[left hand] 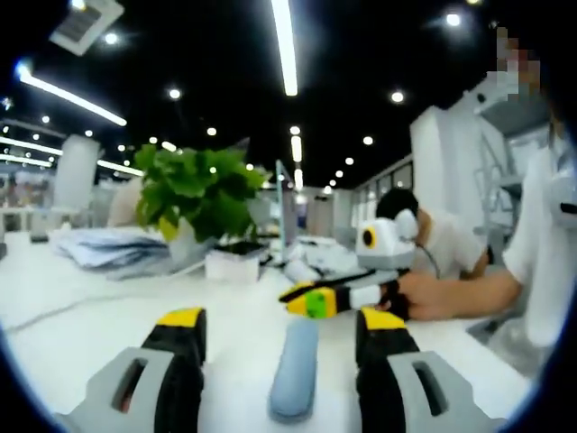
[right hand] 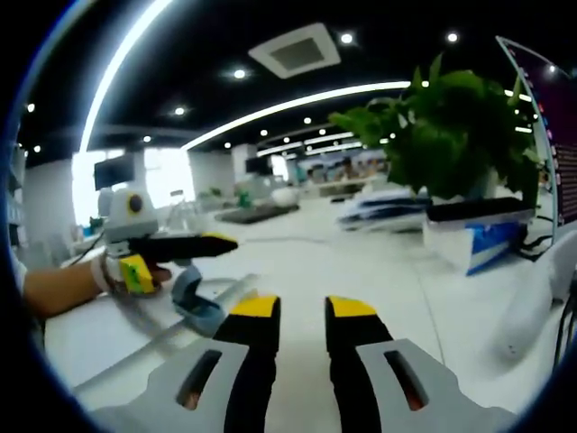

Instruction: Pick up the paper insert the paper into the punch align the paper edges press the punch to punch holes

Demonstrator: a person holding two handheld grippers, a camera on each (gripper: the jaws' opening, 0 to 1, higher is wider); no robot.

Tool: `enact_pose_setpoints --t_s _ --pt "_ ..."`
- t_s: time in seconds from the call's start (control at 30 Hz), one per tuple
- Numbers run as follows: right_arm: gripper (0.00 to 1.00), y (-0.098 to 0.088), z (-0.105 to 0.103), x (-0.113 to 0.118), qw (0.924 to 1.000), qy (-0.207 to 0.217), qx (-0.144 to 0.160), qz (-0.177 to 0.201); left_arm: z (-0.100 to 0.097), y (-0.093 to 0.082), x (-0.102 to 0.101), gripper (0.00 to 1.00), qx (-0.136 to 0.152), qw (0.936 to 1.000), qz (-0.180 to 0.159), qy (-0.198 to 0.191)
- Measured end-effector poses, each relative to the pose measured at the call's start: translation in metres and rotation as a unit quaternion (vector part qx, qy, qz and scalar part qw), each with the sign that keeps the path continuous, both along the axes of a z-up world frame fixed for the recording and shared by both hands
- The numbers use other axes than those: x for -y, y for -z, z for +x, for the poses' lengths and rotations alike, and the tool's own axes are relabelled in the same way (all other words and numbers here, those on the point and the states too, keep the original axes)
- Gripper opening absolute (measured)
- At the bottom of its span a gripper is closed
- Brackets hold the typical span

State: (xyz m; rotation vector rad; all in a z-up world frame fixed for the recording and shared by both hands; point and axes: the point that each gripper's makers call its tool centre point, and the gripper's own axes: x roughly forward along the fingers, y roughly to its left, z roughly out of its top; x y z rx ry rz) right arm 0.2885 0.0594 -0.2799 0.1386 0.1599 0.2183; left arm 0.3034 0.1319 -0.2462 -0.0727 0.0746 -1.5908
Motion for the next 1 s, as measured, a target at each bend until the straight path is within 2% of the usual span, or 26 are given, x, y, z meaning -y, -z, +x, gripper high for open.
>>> enact_pose_setpoints --t_s 0.17,0.27,0.37,0.5,0.6,0.77,1.0 --pt "0.23 0.0 0.0 0.0 1.0 0.001 0.0 0.005 -0.002 -0.012 -0.002 0.73 -0.006 1.0 -0.008 -0.001" --pt "0.23 -0.003 -0.002 0.0 0.9998 -0.003 0.006 0.016 -0.004 -0.027 -0.004 0.78 -0.003 0.9997 -0.024 0.0" --pt "0.26 -0.002 -0.002 -0.002 0.9998 -0.002 0.004 0.021 -0.007 -0.04 -0.011 0.8 -0.001 0.9993 -0.036 -0.006" --pt "0.28 0.002 -0.002 -0.001 1.0 -0.002 -0.005 0.005 -0.012 -0.046 -0.029 0.83 -0.001 0.9989 -0.043 -0.02" --pt "0.29 0.004 -0.002 0.002 1.0 -0.002 -0.009 -0.001 -0.014 -0.04 -0.05 0.84 -0.011 0.9985 -0.041 -0.034" --pt "0.31 0.005 -0.002 -0.002 0.9998 -0.005 -0.016 0.008 -0.013 -0.019 -0.088 0.83 -0.004 0.9978 -0.004 -0.066" --pt "0.31 0.006 -0.003 -0.001 0.9998 0.0 -0.018 0.006 -0.019 -0.002 -0.122 0.83 -0.004 0.996 0.026 -0.085"
